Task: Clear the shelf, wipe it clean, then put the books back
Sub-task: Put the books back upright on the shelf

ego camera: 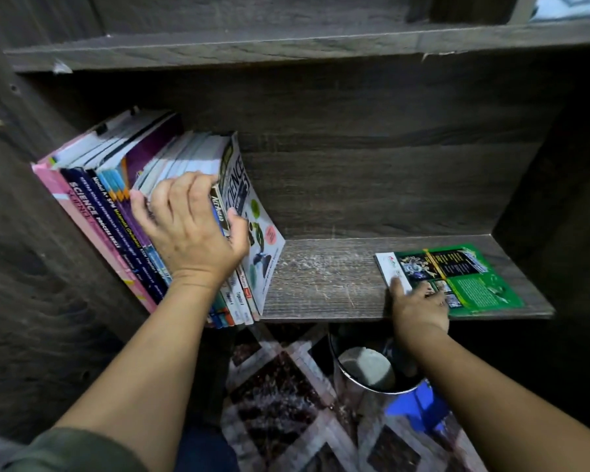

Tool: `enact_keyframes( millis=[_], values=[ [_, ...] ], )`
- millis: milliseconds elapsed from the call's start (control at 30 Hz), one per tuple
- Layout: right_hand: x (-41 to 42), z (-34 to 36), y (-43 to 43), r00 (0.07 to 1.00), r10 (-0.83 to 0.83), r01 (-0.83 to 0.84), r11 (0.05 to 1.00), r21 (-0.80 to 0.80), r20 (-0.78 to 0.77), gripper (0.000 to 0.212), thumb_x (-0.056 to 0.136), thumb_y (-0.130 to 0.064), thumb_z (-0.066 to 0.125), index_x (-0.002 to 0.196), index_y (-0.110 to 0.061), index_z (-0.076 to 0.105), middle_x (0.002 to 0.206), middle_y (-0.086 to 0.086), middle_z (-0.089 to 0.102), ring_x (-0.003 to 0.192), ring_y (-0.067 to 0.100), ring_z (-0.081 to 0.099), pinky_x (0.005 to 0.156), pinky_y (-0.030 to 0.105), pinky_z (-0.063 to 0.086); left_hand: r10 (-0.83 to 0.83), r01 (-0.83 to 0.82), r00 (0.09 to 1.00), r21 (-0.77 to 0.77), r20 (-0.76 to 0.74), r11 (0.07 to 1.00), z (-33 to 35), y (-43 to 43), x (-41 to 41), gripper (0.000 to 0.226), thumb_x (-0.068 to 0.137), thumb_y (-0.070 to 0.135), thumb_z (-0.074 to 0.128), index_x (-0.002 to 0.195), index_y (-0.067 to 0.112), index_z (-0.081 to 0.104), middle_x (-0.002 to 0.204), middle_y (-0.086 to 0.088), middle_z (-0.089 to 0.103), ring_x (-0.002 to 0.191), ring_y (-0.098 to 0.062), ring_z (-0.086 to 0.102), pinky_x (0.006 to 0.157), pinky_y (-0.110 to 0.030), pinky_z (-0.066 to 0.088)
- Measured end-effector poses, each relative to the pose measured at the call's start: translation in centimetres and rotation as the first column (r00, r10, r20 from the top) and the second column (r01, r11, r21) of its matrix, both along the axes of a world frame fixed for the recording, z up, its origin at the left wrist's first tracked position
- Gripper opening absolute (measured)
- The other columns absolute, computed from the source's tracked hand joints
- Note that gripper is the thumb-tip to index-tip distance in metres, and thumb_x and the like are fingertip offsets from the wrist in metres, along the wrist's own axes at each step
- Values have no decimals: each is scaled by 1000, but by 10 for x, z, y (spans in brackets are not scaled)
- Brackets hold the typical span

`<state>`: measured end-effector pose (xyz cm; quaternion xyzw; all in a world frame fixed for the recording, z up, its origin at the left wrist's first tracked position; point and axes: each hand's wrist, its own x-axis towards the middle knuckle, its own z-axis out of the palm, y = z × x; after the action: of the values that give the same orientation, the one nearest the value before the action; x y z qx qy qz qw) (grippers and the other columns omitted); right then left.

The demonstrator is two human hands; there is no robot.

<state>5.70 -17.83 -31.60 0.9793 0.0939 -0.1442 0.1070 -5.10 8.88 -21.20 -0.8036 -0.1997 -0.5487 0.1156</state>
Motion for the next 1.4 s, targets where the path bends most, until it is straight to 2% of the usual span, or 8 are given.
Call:
enact_keyframes(
  millis=[300, 467, 567, 767, 1000, 1133, 1233, 1400],
  values=[
    [-22, 5, 19, 963, 196, -219, 969, 111, 186, 50, 100, -3, 27, 150, -4, 26, 145, 19, 42, 132, 42, 41, 109, 46, 34, 7, -7, 1000, -22, -5, 1000, 2, -3, 0, 47, 75, 30, 57, 117, 11, 52, 115, -10, 55, 117, -27, 38, 114, -56, 12],
    [-37, -2, 48, 868, 371, -440, 883, 164, 330, 49, 75, -9, 33, 100, -1, 75, 92, 18, 72, 77, 40, 71, 65, 42, 59, -2, 2, 1000, -34, 14, 999, 2, -4, 1, 45, 75, 29, 58, 116, 11, 53, 115, -9, 54, 117, -26, 38, 116, -49, 5],
    [-39, -1, 62, 830, 428, -515, 834, 197, 359, 38, 71, -6, 49, 99, -1, 74, 90, 15, 73, 77, 33, 72, 64, 36, 59, 5, -5, 1000, -37, 9, 999, 1, -4, 2, 45, 76, 30, 57, 117, 11, 53, 115, -9, 53, 117, -27, 38, 116, -49, 4],
    [-22, -12, 73, 845, 480, -532, 794, 293, 234, 47, 97, -2, 39, 144, -7, 34, 145, 11, 40, 134, 27, 38, 101, 38, 42, -15, 15, 1000, -16, 18, 1000, 0, -3, 0, 45, 77, 29, 56, 118, 12, 52, 116, -9, 54, 118, -27, 38, 116, -46, 2],
    [-21, 14, 51, 850, 523, -512, 794, 327, 61, 46, 101, -37, 45, 144, -21, 38, 151, 9, 36, 137, 28, 37, 113, 41, 32, -31, 17, 994, -133, -105, 991, 10, -17, -8, 52, 76, 28, 56, 123, 8, 48, 124, -13, 50, 127, -31, 34, 115, -59, 6],
    [-23, 56, -7, 892, 429, -451, 831, 325, 141, 50, 98, -37, 48, 144, -23, 39, 143, 12, 46, 126, 32, 49, 103, 38, 43, -135, 98, 976, -209, -170, 973, 17, -58, -15, 63, 73, 27, 58, 131, 5, 46, 137, -18, 44, 138, -39, 26, 113, -62, 0],
    [-41, 78, -66, 926, 324, -374, 856, 357, 193, 48, 96, -36, 50, 141, -21, 44, 136, 12, 52, 121, 33, 53, 95, 39, 45, -424, 396, 861, -153, -282, 906, 15, -117, -13, 58, 74, 26, 60, 128, 7, 53, 131, -15, 51, 131, -37, 38, 114, -58, 10],
    [-88, 60, -184, 983, 129, -176, 861, 478, 131, 39, 92, -34, 53, 128, -22, 55, 125, 8, 59, 115, 30, 56, 92, 40, 49, -725, 782, 424, -183, -542, 595, 3, -241, -14, 35, 75, 27, 58, 107, 15, 66, 109, -3, 63, 106, -26, 59, 108, -49, 31]
  ],
)
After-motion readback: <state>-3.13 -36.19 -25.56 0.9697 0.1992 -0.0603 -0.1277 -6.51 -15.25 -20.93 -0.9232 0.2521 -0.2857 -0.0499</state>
